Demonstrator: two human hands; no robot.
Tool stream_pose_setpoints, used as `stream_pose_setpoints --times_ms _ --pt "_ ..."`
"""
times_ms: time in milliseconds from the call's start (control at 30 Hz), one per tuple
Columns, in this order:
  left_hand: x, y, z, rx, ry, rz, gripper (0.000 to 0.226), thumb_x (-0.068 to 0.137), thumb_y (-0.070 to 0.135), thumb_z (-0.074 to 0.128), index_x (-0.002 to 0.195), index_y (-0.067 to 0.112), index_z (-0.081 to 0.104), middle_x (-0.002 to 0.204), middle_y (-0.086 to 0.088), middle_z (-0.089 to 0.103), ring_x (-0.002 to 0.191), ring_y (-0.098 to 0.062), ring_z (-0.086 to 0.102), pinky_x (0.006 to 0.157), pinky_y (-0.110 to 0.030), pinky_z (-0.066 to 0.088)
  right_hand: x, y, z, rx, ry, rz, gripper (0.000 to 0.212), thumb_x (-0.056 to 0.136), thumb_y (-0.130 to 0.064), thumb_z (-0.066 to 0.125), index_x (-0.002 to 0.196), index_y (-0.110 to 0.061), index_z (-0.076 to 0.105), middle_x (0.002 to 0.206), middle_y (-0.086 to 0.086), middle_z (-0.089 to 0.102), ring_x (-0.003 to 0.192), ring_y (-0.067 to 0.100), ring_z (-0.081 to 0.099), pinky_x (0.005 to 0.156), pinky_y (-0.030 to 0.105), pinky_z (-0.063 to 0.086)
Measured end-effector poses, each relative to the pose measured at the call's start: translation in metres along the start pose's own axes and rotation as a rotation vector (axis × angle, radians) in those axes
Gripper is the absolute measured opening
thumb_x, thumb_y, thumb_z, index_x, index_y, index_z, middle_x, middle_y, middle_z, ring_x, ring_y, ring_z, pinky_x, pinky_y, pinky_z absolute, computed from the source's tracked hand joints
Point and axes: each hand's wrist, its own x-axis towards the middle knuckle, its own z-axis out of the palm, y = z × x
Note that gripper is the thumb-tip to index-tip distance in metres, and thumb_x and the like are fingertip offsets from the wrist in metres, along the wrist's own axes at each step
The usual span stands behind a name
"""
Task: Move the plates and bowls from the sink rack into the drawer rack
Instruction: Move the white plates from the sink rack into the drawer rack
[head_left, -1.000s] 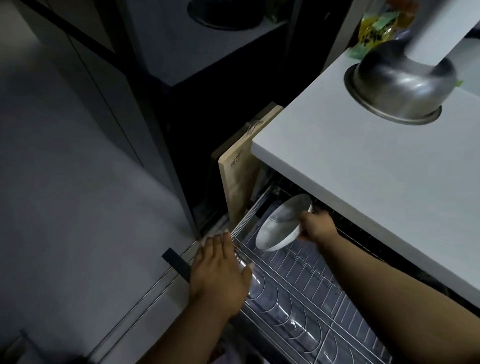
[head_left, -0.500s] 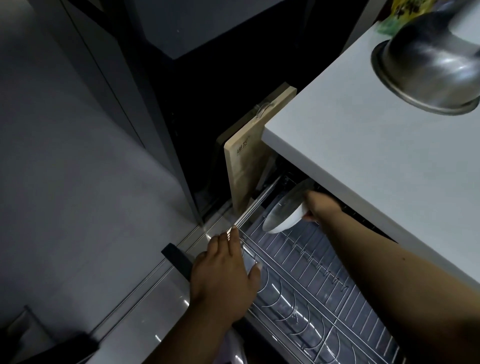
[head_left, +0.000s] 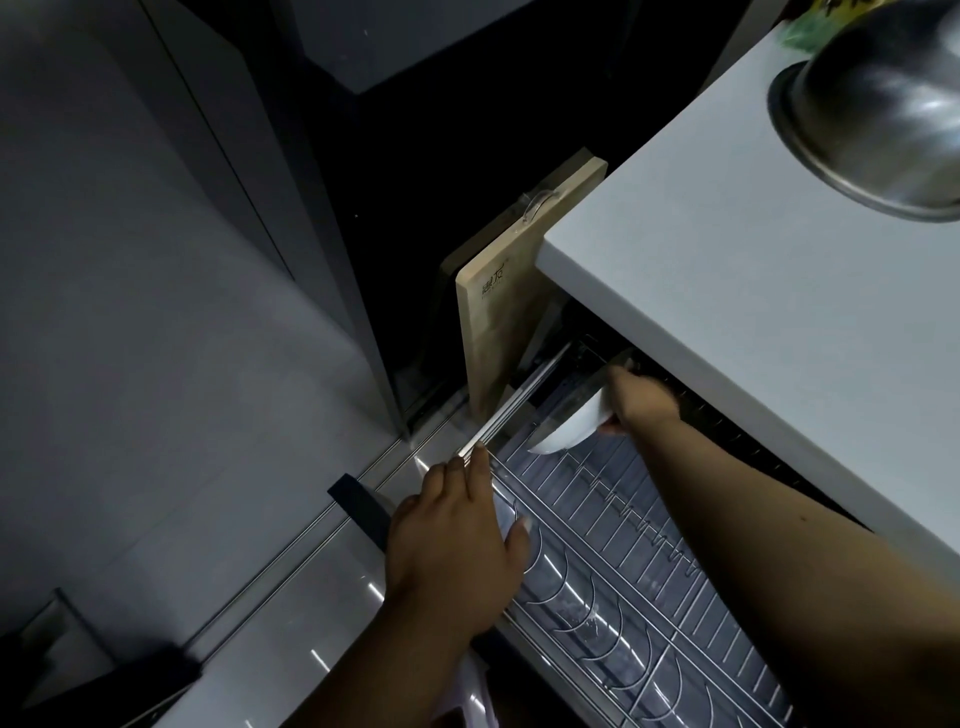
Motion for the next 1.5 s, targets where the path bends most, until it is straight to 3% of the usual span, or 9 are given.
stream_pose_setpoints --times_ms 133,233,367,433,533,700,933,1100,1500 --pt "0.0 -0.001 0.001 0.01 0.005 -0.005 0.076 0.092 0.058 0.03 0.152 0.02 0.004 0.153 0.001 0.028 0.136 -0.014 0.029 0.099 -0.031 0.037 0.012 -0.012 0.002 0.056 -0.078 0.018 0.032 0.097 -0.028 0.039 0.109 -0.008 0.06 0.113 0.017 0.061 0.09 0.031 0.061 0.061 0.035 0.056" --pt "0.001 -0.001 0.002 0.024 0.007 -0.009 0.076 0.092 0.058 0.031 0.152 0.02 0.005 0.153 0.001 0.03 0.135 -0.015 0.031 0.099 -0.031 0.037 0.014 -0.015 0.008 0.111 -0.095 0.033 0.034 0.098 -0.027 0.041 0.123 -0.008 0.056 0.123 0.018 0.06 0.097 0.028 0.057 0.061 0.033 0.05" --pt "0.002 -0.001 0.006 0.048 0.004 -0.023 0.075 0.092 0.058 0.032 0.152 0.019 0.009 0.149 0.0 0.036 0.13 -0.015 0.038 0.094 -0.031 0.04 0.011 -0.014 0.009 0.125 -0.063 0.042 0.023 0.096 -0.039 0.044 0.097 -0.02 0.057 0.119 0.015 0.059 0.1 0.03 0.06 0.064 0.033 0.049" --pt "0.003 -0.001 0.008 0.06 0.006 -0.044 0.075 0.09 0.057 0.035 0.151 0.017 0.015 0.144 0.0 0.043 0.125 -0.016 0.044 0.091 -0.032 0.042 0.008 -0.004 0.006 -0.038 -0.042 -0.016 0.039 0.094 -0.051 0.038 0.086 -0.018 0.057 0.108 0.016 0.058 0.086 0.031 0.062 0.073 0.037 0.051" --pt "0.004 0.0 0.008 0.084 -0.001 -0.073 0.071 0.089 0.055 0.039 0.147 0.016 0.026 0.133 0.0 0.054 0.116 -0.018 0.051 0.085 -0.031 0.043 0.001 0.02 0.005 -0.265 0.02 -0.119 0.067 0.089 -0.064 0.032 0.119 -0.008 0.052 0.111 0.021 0.057 0.095 0.036 0.062 0.087 0.043 0.052" --pt "0.003 0.004 0.0 0.145 -0.038 -0.04 0.045 0.091 0.051 0.039 0.123 0.019 0.043 0.114 0.002 0.062 0.103 -0.019 0.057 0.077 -0.029 0.041 -0.058 0.045 -0.001 -0.247 -0.025 -0.218 0.051 0.094 -0.054 0.041 0.103 -0.008 0.062 0.089 0.01 0.059 0.091 0.028 0.059 0.076 0.028 0.038" --pt "0.004 0.016 -0.007 0.011 -0.2 -0.022 0.035 0.094 0.045 0.039 0.115 0.019 0.049 0.111 -0.002 0.063 0.098 -0.024 0.06 0.077 -0.032 0.049 -0.139 0.085 -0.051 -0.186 0.044 -0.35 0.037 0.093 -0.05 0.049 0.107 -0.018 0.061 0.093 -0.001 0.063 0.085 0.017 0.057 0.068 0.024 0.037" --pt "-0.007 0.071 -0.014 -0.055 -0.208 0.16 0.03 0.094 0.043 0.042 0.106 0.017 0.053 0.106 -0.004 0.065 0.095 -0.027 0.061 0.08 -0.036 0.052 -0.188 0.12 -0.106 -0.051 0.222 -0.352 0.023 0.093 -0.043 0.052 0.096 -0.023 0.062 0.086 -0.003 0.065 0.075 0.011 0.057 0.059 0.016 0.038" --pt "-0.07 0.217 0.01 0.024 -0.216 0.574 0.035 0.097 0.043 0.042 0.125 0.023 0.049 0.105 0.004 0.065 0.094 -0.018 0.061 0.073 -0.028 0.047 -0.267 0.249 -0.221 0.208 0.494 -0.229 0.019 0.092 -0.04 0.054 0.091 -0.024 0.064 0.082 -0.004 0.067 0.079 0.013 0.062 0.067 0.027 0.046"
